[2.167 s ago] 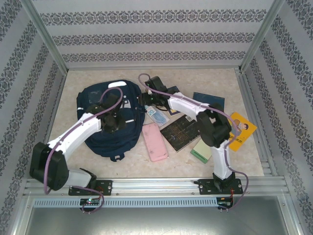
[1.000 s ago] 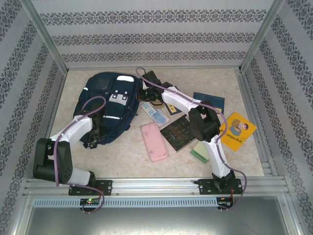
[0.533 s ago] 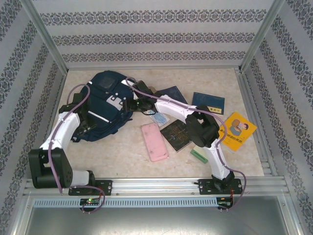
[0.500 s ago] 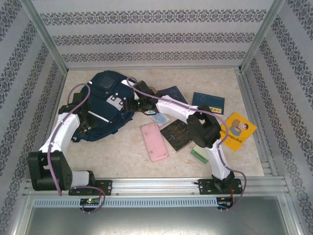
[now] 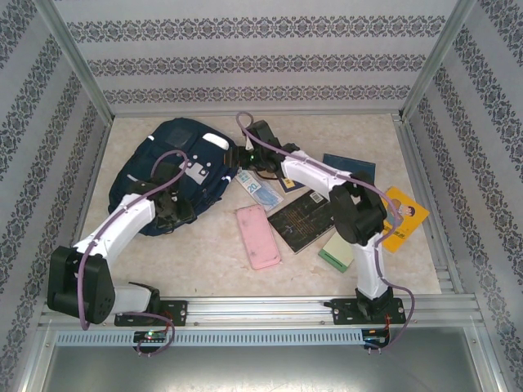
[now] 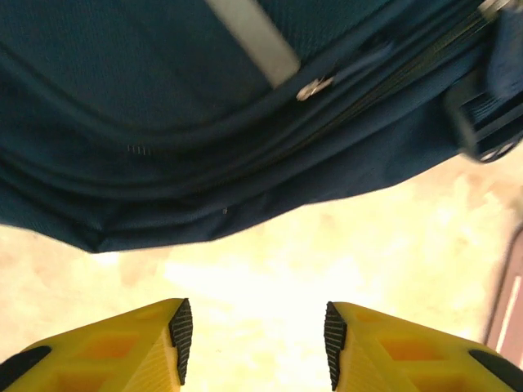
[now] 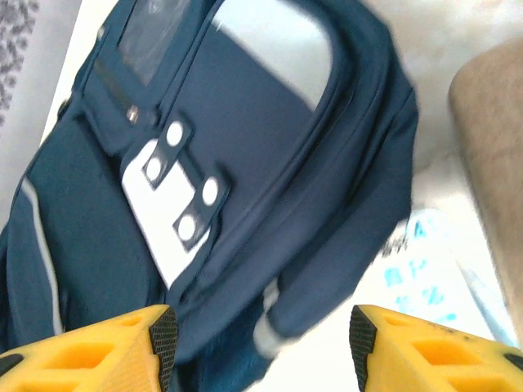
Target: Pack the student bag
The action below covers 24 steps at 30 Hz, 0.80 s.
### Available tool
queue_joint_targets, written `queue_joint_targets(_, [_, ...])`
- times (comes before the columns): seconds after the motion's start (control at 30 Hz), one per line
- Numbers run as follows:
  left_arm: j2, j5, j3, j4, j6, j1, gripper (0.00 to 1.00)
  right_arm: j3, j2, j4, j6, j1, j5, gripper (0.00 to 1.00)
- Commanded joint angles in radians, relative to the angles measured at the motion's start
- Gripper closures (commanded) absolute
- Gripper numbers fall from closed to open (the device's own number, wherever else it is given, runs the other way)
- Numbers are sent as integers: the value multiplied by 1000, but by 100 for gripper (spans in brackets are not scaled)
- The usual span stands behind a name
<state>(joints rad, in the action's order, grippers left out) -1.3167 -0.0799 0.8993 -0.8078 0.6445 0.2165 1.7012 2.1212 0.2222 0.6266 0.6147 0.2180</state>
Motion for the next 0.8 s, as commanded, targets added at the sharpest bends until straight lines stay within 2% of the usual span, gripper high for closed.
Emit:
queue_joint_targets(0.0, [-3,-4,-57,38,108,9,52,138,99,134,22,-6,-51,39])
queue_joint_targets(0.07, [-5,11,-87,46,142,9,52,232,168,201,47,-9,-74,39])
queue_joint_targets(0.17, [-21,49,-110,47,179,9,53,323,250,252,88,-11,-39,39])
queue_joint_targets(0.47, [-99,172,-111,58,197,-17,62,381,318,311,125,23,-30,41])
queue_joint_targets(0.53, [-114,197,-106,62,187,-37,63,371,320,300,125,32,-13,48])
queue_joint_targets(0.63, [-150,224,-93,73,163,-82,64,366,318,294,120,37,15,80])
queue_joint_targets(0.67, [-170,227,-82,76,154,-103,65,360,310,292,120,36,20,95])
queue_joint_targets(0.7, [-188,232,-69,76,144,-120,65,351,296,290,117,36,19,100])
queue_joint_targets(0.77, [-219,244,-40,80,122,-140,65,324,254,273,113,35,6,100])
